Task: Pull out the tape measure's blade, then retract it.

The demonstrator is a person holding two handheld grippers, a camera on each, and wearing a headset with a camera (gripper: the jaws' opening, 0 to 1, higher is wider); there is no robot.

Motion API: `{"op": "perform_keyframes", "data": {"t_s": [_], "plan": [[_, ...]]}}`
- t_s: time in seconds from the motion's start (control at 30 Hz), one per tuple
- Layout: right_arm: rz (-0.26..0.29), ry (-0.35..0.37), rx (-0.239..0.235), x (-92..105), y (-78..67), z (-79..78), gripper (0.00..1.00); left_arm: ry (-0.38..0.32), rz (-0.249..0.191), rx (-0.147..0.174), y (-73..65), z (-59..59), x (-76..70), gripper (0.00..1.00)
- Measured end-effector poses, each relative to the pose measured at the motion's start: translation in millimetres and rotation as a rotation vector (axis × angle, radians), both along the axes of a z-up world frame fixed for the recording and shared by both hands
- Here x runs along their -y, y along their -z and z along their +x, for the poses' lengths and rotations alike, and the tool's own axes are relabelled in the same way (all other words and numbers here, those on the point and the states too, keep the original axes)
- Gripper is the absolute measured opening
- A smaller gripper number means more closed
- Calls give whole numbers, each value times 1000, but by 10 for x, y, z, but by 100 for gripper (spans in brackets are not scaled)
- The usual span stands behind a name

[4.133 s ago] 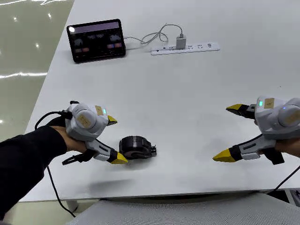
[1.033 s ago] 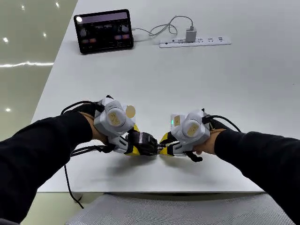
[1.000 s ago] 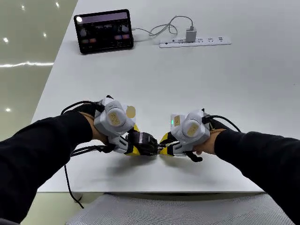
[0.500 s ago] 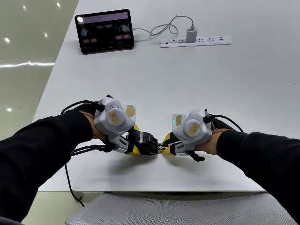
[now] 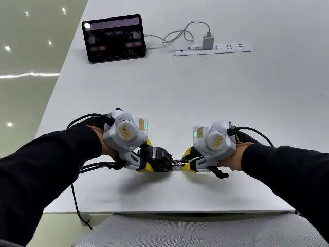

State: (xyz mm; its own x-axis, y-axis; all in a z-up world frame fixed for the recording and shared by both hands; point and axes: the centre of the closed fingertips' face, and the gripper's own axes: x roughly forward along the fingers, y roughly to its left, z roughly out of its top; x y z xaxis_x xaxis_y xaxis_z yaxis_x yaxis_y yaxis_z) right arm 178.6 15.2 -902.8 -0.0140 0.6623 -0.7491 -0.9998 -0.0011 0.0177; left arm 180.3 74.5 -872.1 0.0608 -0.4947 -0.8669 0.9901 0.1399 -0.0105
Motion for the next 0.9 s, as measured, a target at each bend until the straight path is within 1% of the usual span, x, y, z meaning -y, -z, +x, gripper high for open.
{"op": "perform_keyframes", "data": {"t_s": [0.1,0.23,0.33,0.4,0.5,0.63,0.7,0.9], "plan": [[1,5,-10,11,2,0,9,3,2,0,1,3,-2,31],[2,4,-9,27,-1,3,9,-3,-1,-5,1,2,0,31],[0,4,-7,50,-1,-6,9,7,2,0,1,-3,4,31],[0,5,-5,57,-1,-10,9,6,4,1,3,-1,6,31],[7,-5,10,69,-7,-19,9,6,7,3,5,-2,6,31],[12,8,-9,80,-9,-17,9,7,9,3,7,-6,8,31],[12,4,0,91,-9,-17,9,6,8,0,6,-6,9,31],[2,19,-8,123,-3,-9,9,5,9,-2,7,-8,11,31]]}}
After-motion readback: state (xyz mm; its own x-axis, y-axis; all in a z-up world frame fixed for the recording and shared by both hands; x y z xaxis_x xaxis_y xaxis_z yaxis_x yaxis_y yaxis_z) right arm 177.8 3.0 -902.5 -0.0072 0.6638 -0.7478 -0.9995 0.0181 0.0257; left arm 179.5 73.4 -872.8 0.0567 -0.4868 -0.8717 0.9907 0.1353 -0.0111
